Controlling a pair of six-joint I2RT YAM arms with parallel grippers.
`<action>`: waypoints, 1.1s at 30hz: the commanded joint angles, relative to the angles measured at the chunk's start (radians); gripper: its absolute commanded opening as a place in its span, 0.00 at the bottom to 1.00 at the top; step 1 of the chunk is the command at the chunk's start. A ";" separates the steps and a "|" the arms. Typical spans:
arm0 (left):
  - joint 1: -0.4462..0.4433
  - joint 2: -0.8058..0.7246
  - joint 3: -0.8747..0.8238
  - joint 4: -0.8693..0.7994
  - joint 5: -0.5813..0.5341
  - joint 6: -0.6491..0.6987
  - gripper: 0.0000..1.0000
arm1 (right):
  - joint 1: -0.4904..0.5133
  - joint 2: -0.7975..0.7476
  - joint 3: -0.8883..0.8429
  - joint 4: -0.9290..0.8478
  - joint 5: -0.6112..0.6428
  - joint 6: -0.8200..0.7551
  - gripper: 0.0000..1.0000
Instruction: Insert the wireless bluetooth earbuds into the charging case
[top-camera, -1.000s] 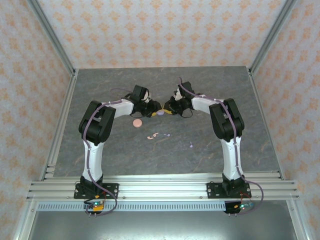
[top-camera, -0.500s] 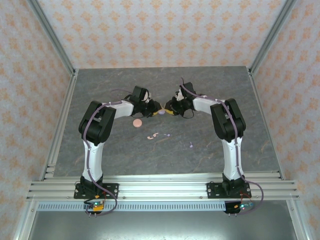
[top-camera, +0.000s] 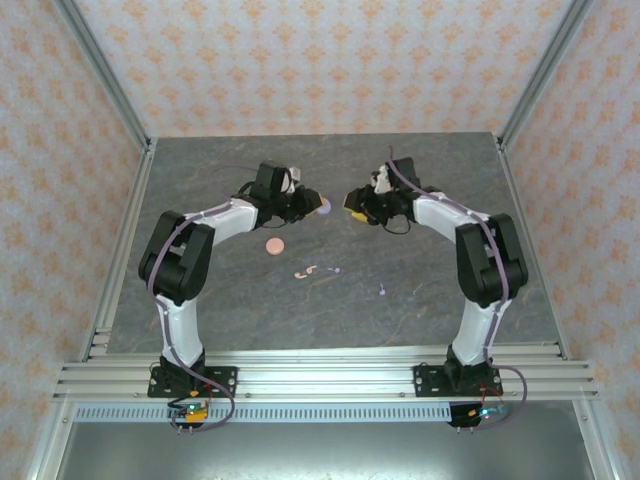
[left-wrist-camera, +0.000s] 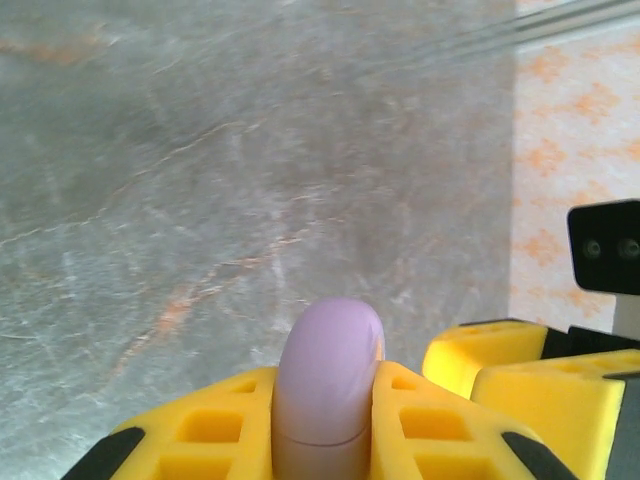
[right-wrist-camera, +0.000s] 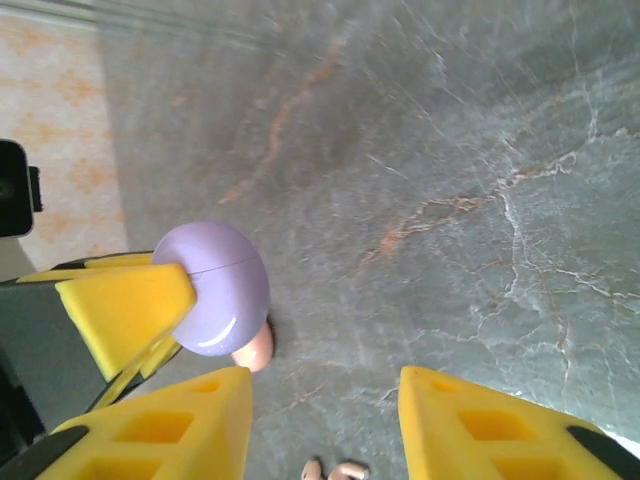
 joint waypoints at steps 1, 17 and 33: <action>0.009 -0.086 -0.005 0.015 0.075 0.086 0.17 | -0.026 -0.109 -0.045 0.033 -0.082 -0.087 0.47; -0.003 -0.279 -0.037 0.023 0.293 0.242 0.16 | -0.031 -0.260 -0.042 0.093 -0.370 -0.180 0.54; -0.034 -0.310 -0.001 -0.024 0.348 0.299 0.16 | 0.000 -0.252 0.001 0.062 -0.442 -0.228 0.47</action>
